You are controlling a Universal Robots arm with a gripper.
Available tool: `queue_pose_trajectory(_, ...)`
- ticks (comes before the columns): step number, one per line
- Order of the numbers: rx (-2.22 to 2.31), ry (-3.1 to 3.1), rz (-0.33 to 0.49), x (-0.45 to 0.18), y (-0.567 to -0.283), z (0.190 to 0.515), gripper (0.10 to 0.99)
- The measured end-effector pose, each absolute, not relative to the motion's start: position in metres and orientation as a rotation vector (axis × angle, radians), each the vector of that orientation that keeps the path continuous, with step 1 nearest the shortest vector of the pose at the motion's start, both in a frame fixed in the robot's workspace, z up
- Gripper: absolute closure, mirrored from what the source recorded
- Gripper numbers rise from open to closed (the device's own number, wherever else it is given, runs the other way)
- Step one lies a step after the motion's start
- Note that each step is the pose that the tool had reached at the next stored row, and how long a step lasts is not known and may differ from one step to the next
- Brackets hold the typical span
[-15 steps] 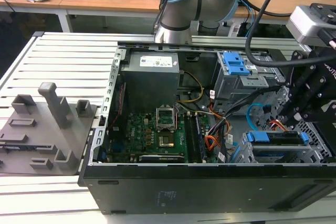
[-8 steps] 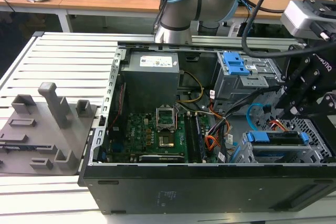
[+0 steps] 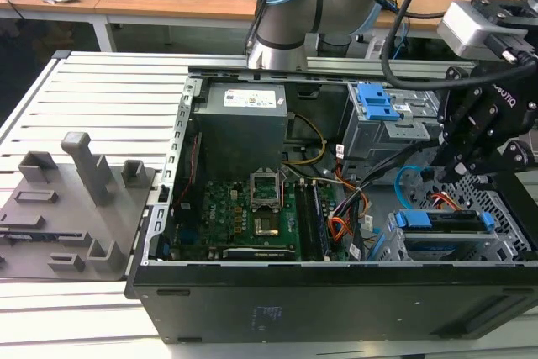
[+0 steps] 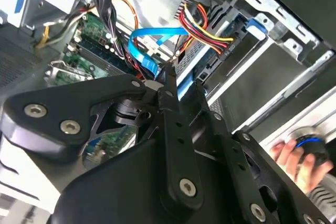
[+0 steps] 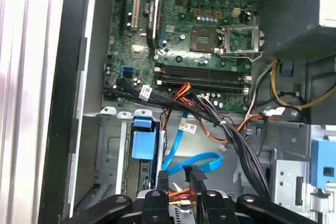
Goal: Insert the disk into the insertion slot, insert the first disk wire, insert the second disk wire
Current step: 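Insert the second disk wire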
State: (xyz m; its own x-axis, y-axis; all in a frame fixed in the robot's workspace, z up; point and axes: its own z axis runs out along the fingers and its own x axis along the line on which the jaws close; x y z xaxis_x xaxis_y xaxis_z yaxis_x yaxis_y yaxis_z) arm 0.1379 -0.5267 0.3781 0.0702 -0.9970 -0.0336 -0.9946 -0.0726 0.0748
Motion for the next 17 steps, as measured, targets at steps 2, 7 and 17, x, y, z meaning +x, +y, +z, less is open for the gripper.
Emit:
queue_pose_trajectory(2, 2.308, -2.079, -0.117, 0.138, -0.525, 0.377, 0.784)
queue_pose_trajectory(7, 2.328, -2.057, -0.117, 0.132, -0.517, 0.373, 0.784)
queue_pose_trajectory(17, 2.389, -1.954, -0.092, 0.129, -0.515, 0.362, 0.784)
